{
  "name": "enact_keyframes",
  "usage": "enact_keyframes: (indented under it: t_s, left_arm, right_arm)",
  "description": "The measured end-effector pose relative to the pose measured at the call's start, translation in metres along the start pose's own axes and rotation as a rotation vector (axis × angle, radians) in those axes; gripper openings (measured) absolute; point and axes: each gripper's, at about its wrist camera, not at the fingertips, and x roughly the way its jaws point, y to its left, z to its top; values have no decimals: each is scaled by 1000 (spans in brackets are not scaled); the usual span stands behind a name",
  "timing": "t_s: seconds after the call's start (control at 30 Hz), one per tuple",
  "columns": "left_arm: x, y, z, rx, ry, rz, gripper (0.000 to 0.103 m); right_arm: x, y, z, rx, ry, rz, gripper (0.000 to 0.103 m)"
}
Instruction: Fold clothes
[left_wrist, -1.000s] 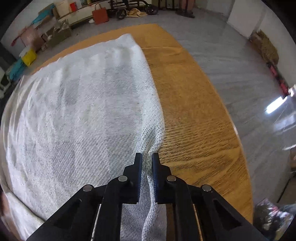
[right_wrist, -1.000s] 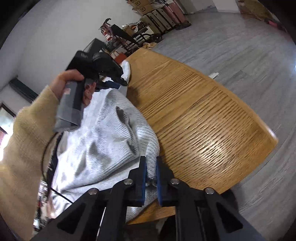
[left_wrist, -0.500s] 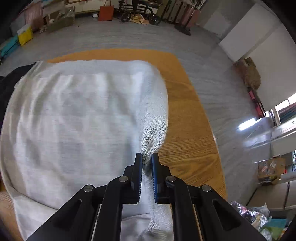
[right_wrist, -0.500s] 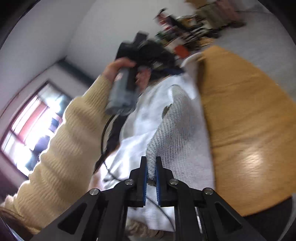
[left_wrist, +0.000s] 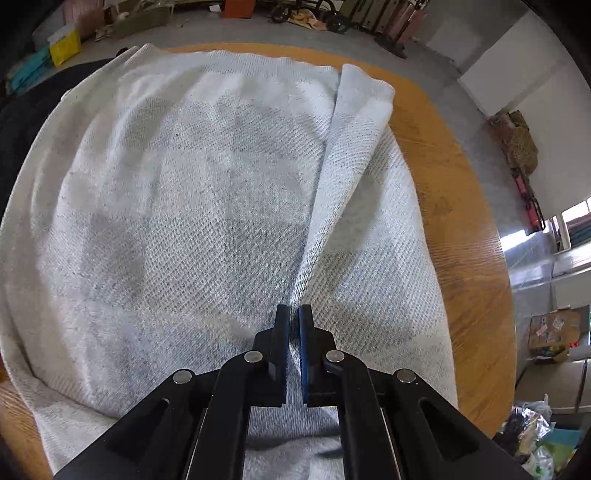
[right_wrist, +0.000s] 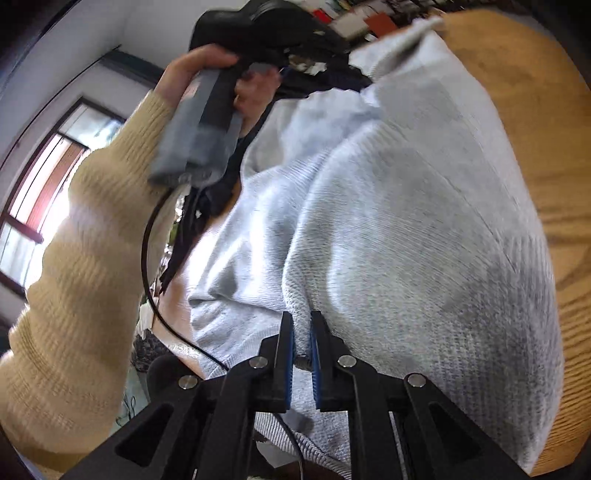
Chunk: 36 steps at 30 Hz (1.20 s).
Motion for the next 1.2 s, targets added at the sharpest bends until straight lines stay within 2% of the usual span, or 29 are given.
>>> enact_keyframes:
  t_s: [0.13, 0.2, 0.27, 0.3, 0.33, 0.4, 0.43, 0.47, 0.53, 0.6, 0.67, 0.73, 0.77, 0.83, 0.9, 0.97, 1.1, 1.2]
  left_arm:
    - [-18, 2, -12, -4, -77, -79, 7]
    - [-32, 4, -25, 4, -94, -101, 13]
    - [-46, 10, -44, 18, -107, -125, 33]
    - [-53, 13, -53, 24, -114, -136, 49]
    - [-63, 18, -62, 26, -130, -138, 58]
    - [-78, 25, -88, 33, -195, -129, 58]
    - [-84, 28, -100, 39, -227, -124, 58]
    - [-91, 28, -115, 49, -263, -138, 58]
    - [-104, 28, -147, 69, -334, -164, 58]
    - [-113, 21, -179, 105, -374, -158, 58]
    - [-119, 6, -211, 193, -404, -111, 58]
    - [-128, -9, -229, 267, -449, -18, 58]
    - [-125, -16, -235, 295, -476, 27, 58]
    - [-124, -25, -240, 317, -500, 58, 58]
    - [-113, -30, -241, 321, -497, 74, 58]
    - [-93, -31, -236, 338, -454, 105, 58]
    - [-72, -20, -240, 279, -473, 94, 60]
    - [-69, -11, -241, 243, -508, 82, 68]
  right_arm:
    - [8, 9, 0, -52, -4, -70, 10]
    - [10, 12, 0, -74, -16, -93, 10]
    - [11, 12, 0, -75, -24, -95, 11]
    - [11, 13, 0, -76, -26, -91, 15]
    - [9, 14, 0, -74, -25, -81, 18]
    - [1, 17, 0, -67, -24, -62, 34]
    - [-4, 19, 1, -62, -26, -54, 36]
    - [-15, 18, 0, -61, -36, -55, 43]
    - [-37, 19, 0, -67, -65, -57, 46]
    - [-67, 17, 5, -76, -117, -73, 51]
    - [-95, 11, 21, -77, -184, -146, 54]
    - [-113, 2, 40, -62, -230, -246, 54]
    - [-119, -7, 57, -52, -254, -315, 53]
    - [-118, -18, 91, -25, -266, -412, 52]
    - [-116, -29, 124, 2, -276, -507, 49]
    - [-113, -40, 158, 30, -285, -601, 47]
    - [-98, -54, 205, 52, -256, -611, 48]
    - [-72, -65, 243, 61, -197, -613, 48]
